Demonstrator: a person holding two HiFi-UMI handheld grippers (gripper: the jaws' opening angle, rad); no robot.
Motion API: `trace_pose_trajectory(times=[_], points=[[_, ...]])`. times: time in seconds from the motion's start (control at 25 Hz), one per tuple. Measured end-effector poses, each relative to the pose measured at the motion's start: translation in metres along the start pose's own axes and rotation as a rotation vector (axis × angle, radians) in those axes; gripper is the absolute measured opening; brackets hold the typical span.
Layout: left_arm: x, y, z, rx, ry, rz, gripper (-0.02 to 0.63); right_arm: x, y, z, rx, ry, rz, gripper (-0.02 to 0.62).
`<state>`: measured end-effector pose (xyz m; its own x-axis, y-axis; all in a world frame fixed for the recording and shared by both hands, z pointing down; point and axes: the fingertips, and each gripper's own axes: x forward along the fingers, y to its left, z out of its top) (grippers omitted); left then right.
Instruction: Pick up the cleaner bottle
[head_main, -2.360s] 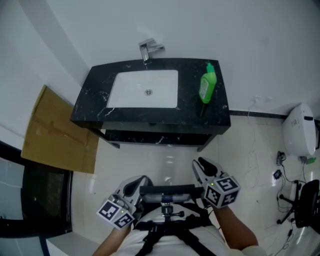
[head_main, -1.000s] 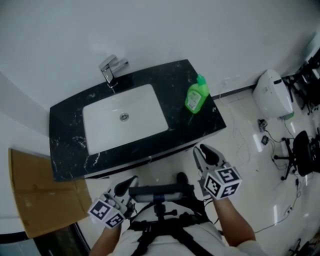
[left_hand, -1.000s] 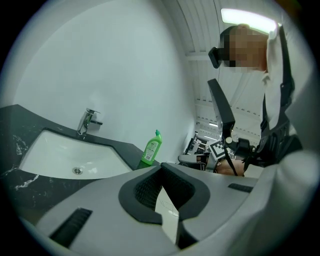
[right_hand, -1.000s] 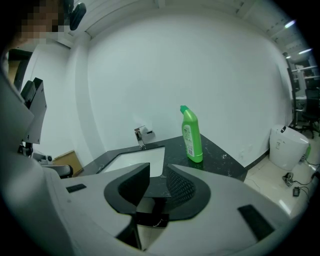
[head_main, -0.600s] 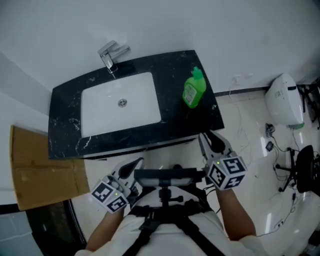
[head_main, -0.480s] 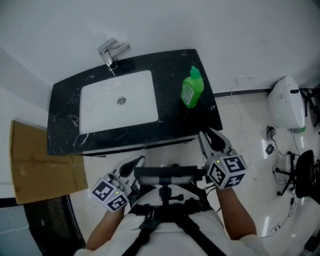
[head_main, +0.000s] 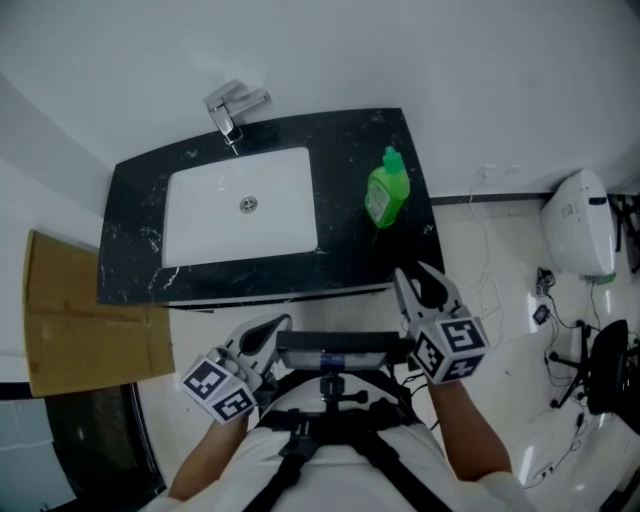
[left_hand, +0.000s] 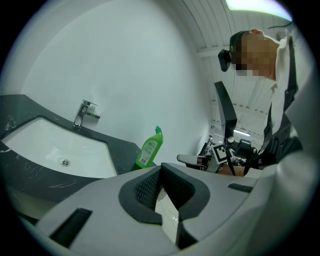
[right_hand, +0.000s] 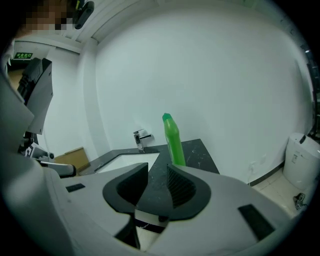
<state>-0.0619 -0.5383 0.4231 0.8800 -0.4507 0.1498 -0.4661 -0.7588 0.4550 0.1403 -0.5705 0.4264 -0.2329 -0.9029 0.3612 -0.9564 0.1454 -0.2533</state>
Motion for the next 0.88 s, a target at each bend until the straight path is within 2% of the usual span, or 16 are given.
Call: trace_pose_trajectory(times=[0.28, 0.52, 0.72, 0.88], points=[[-0.008, 0.004, 0.008, 0.004, 0.020, -0.070, 0.000, -0.003, 0.012, -0.002, 0.003, -0.028, -0.049, 0.143], [-0.015, 0.007, 0.013, -0.022, 0.021, -0.119, 0.000, -0.004, 0.020, -0.001, 0.003, -0.051, -0.073, 0.187], [-0.026, 0.011, 0.022, 0.003, -0.009, -0.132, 0.000, -0.006, 0.026, -0.002, -0.006, -0.052, -0.113, 0.201], [-0.027, 0.015, 0.021, 0.007, 0.002, -0.153, 0.000, -0.003, 0.030, -0.003, -0.022, -0.051, -0.114, 0.201]])
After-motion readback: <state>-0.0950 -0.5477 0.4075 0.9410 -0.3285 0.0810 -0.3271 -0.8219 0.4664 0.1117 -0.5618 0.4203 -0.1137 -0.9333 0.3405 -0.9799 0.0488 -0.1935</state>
